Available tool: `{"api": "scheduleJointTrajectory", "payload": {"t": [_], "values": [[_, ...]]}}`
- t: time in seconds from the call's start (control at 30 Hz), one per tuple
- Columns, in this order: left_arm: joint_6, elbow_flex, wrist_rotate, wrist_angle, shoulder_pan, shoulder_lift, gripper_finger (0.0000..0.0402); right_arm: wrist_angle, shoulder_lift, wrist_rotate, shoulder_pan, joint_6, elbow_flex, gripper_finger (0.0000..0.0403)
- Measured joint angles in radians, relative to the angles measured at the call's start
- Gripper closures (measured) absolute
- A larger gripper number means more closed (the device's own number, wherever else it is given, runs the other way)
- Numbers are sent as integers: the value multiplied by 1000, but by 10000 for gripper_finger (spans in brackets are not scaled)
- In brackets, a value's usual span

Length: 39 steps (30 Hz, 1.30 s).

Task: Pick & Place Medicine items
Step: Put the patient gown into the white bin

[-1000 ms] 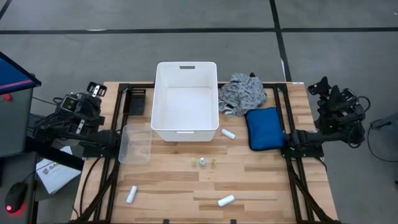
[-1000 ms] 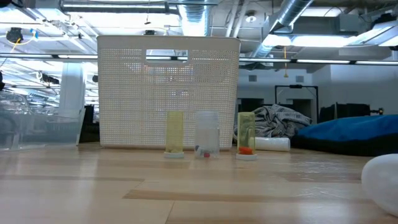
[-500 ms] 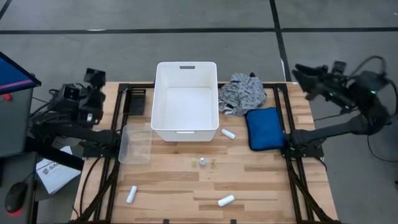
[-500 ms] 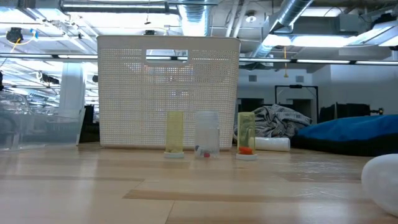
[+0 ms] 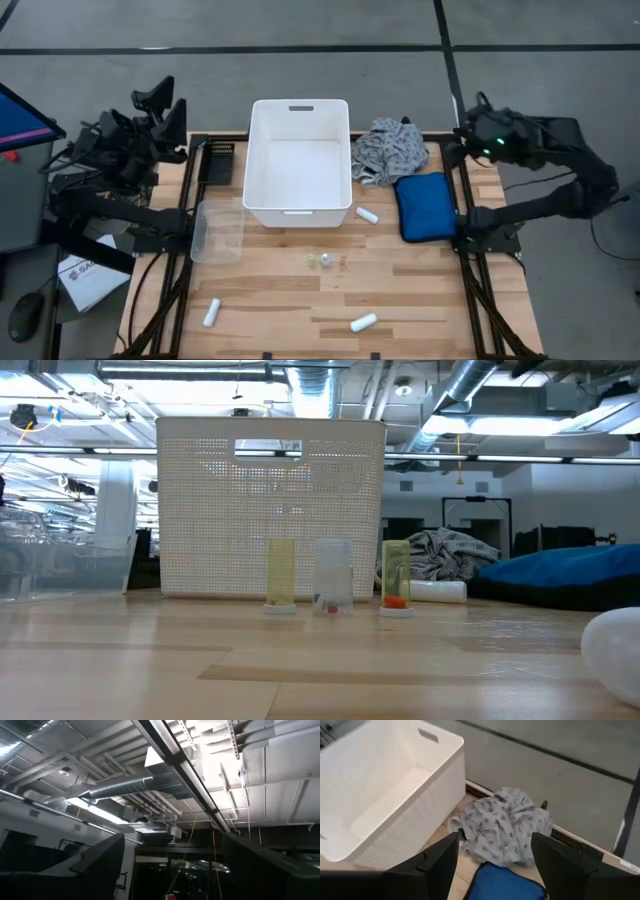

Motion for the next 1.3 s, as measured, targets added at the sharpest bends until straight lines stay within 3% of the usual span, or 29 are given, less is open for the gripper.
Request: {"api": "scheduleJointTrajectory", "payload": {"t": [0.33, 0.53, 0.67, 0.93, 1.07, 1.23, 1.3], "values": [[17, 43, 3, 0, -30, 31, 77, 306, 259, -519, -570, -366, -208, 159], [34, 63, 5, 2, -58, 30, 77, 425, 459, -706, -726, -446, -305, 159], [34, 65, 6, 3, -59, 30, 77, 475, 585, -730, -722, -455, -322, 159], [46, 65, 6, 3, -58, 30, 78, 492, 740, -654, -700, -459, -321, 178], [60, 65, 6, 2, -58, 30, 78, 508, 746, -652, -689, -465, -321, 245], [60, 65, 6, 2, -58, 30, 78, 515, 705, -652, -686, -479, -322, 377], [60, 65, 6, 2, -58, 30, 78, 511, 676, -652, -687, -474, -323, 388]]}}
